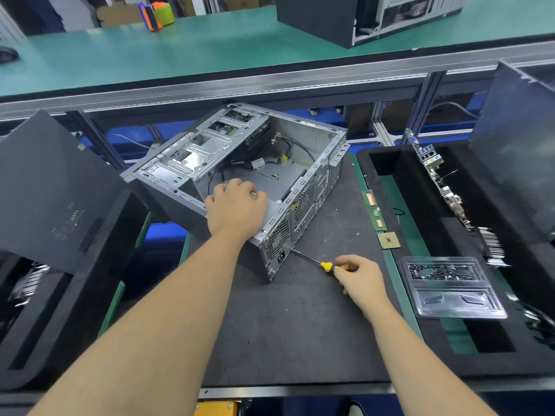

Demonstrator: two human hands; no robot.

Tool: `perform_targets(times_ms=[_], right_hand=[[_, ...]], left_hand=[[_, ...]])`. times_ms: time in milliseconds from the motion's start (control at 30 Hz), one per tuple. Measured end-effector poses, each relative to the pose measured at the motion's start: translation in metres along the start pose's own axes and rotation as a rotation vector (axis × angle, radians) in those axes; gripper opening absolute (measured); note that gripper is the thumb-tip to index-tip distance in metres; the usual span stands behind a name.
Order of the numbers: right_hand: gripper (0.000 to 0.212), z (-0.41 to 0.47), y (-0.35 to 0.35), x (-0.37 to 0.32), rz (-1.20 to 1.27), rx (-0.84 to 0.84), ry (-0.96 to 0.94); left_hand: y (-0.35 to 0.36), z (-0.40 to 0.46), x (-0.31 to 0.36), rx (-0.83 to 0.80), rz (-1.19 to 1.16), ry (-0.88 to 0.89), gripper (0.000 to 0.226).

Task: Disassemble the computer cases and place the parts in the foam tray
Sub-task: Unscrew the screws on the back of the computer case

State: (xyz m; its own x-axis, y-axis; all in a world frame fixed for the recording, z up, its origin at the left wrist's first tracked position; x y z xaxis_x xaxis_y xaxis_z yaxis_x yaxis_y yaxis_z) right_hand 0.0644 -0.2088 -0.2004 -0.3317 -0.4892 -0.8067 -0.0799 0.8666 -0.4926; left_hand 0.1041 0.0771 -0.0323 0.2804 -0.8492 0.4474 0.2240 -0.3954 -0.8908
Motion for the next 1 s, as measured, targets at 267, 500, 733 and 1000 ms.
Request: perform_targets(times_ms=[267, 500, 733, 1000], right_hand=[[0.016, -0.001, 0.002, 0.012, 0.471, 0.042, 0.245], [0.026, -0.007, 0.008, 0.025, 0.274, -0.072, 0.44], [0.021, -0.009, 0.018, 0.027, 0.329, -0.136, 0.407], [0.027, -0.004, 0.013, 0.02, 0.231, -0.099, 0.255]], left_hand=[[0.001, 0.001, -0.001, 0.005, 0.006, -0.001, 0.04], [0.002, 0.002, -0.001, 0.011, 0.013, 0.006, 0.04], [0.002, 0.002, -0.001, 0.01, 0.021, 0.011, 0.04], [0.008, 0.002, 0.001, -0.046, 0.079, 0.016, 0.048]])
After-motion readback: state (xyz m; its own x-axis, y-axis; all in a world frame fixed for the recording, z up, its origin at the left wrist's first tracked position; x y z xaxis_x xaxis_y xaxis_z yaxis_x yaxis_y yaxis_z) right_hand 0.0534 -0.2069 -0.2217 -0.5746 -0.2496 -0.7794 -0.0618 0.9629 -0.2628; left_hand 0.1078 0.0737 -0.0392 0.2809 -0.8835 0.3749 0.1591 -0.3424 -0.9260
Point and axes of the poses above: each hand's wrist, its own z-axis towards the middle knuckle, its own y-axis out of the palm, x = y × z, the point moved 9 cm from there along z, towards the middle knuckle, and after that the axes turned 11 degrees about -z, right-handed, at the moved point
